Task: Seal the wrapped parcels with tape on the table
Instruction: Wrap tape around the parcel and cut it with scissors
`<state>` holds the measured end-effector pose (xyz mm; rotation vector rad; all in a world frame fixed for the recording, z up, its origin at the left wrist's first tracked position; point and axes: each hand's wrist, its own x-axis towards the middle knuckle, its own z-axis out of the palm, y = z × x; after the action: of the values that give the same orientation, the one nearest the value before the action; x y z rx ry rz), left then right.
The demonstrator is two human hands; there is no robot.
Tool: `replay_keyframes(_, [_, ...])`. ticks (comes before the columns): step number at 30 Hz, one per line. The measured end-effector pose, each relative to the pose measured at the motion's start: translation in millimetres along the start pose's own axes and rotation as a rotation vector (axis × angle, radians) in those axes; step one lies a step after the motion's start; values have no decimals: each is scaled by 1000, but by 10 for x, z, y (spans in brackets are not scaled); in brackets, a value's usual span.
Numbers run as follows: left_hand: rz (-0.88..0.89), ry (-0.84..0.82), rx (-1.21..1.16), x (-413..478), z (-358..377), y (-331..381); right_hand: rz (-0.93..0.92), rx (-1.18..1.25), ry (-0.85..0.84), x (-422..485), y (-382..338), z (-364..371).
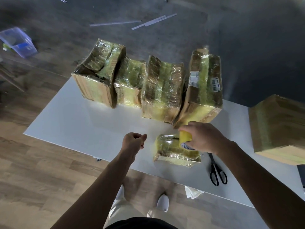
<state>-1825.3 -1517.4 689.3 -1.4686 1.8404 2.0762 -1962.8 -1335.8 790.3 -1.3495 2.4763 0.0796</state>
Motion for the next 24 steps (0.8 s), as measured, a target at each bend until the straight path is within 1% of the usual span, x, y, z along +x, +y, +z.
replay_keyframes(9, [-75,-32,-71,183,86,-184,17,-54,-24,67,-83,13])
replay_keyframes(16, [-208,-78,-127,277,214,-392,16,-72,-28,97,-96,108])
replay_keyframes(21, [-255,-148,-152,310,343,-470,1,-52,-12,74,-91,139])
replay_keyframes(24, [-322,-148,-191,284,428,-476,-7,-35,3,67,-83,158])
